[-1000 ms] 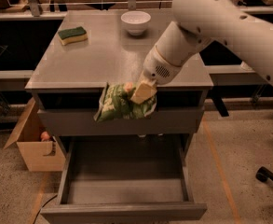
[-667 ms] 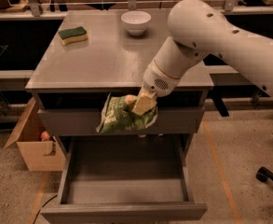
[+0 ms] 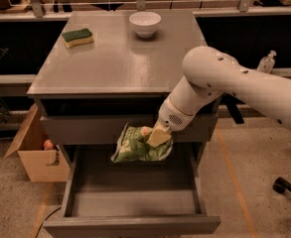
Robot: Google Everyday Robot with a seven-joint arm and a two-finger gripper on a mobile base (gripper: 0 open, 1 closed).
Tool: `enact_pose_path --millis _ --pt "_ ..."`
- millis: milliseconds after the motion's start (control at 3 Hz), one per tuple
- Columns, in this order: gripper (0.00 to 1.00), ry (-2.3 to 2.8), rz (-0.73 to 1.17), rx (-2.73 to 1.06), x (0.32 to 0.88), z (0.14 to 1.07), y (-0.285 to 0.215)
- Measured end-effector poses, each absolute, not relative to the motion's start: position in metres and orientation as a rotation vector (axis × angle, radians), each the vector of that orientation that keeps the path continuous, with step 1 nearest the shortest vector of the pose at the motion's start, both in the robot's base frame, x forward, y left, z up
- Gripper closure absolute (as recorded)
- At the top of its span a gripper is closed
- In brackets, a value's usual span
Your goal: Place green jalapeno chip bag into middle drawer
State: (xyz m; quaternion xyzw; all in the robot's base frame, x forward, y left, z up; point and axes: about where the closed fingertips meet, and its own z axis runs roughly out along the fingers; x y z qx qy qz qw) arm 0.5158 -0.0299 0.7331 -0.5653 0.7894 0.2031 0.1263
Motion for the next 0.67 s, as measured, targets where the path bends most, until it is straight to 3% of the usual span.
enact_pose_path --millis 667 --pt "1.00 2.321 0.618 -1.641 0.511 0.709 -0.028"
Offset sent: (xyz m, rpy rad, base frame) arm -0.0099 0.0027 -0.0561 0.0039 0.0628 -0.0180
